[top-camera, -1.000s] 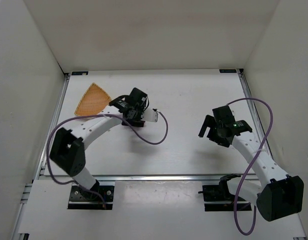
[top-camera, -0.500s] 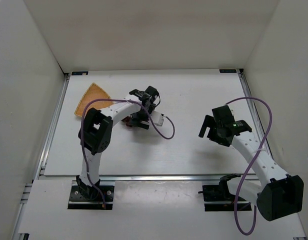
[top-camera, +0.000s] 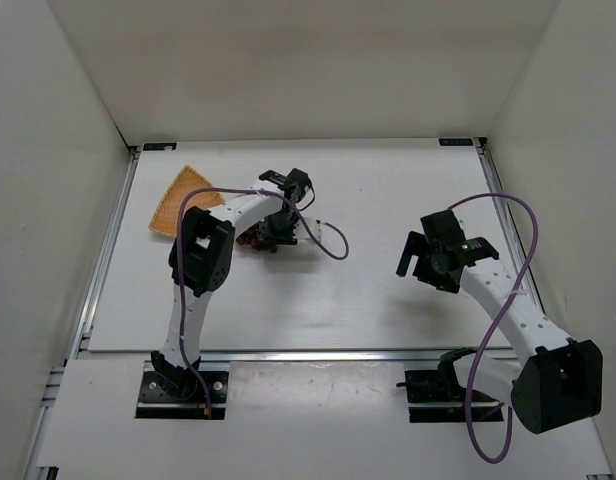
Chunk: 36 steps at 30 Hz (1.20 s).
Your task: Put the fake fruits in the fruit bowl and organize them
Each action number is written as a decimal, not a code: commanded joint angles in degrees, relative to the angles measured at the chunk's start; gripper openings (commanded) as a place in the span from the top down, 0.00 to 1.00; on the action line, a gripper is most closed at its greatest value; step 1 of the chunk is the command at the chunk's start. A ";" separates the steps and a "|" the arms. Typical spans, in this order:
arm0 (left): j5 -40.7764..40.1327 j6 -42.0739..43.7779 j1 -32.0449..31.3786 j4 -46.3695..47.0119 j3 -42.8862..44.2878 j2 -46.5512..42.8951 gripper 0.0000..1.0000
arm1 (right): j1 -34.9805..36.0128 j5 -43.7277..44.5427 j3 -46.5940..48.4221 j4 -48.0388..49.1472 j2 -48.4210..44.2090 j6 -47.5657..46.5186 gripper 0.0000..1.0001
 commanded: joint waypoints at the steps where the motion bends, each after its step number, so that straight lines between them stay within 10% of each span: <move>1: 3.48 -4.55 0.85 -1.58 4.07 0.56 0.58 | 0.31 1.24 1.91 1.05 0.02 -0.45 0.00; 11: 11.65 -21.15 7.52 -2.21 19.98 -11.64 0.59 | 0.31 1.24 2.96 1.05 0.55 0.16 0.00; 18: 7.09 -29.95 19.91 5.70 12.36 -22.46 0.58 | 0.31 -0.52 2.35 2.19 1.69 1.83 0.00; 26: 1.72 -31.01 30.73 9.05 11.62 -13.16 0.55 | 0.31 -1.04 3.40 2.81 3.88 1.83 0.00; 31: 1.72 -32.15 31.26 7.74 12.17 -8.85 0.42 | 0.31 -1.04 3.41 2.81 3.89 1.31 0.00; 36: -1.70 -36.00 32.48 7.73 12.59 -8.23 0.01 | 0.31 -0.43 2.79 2.81 2.83 1.31 0.00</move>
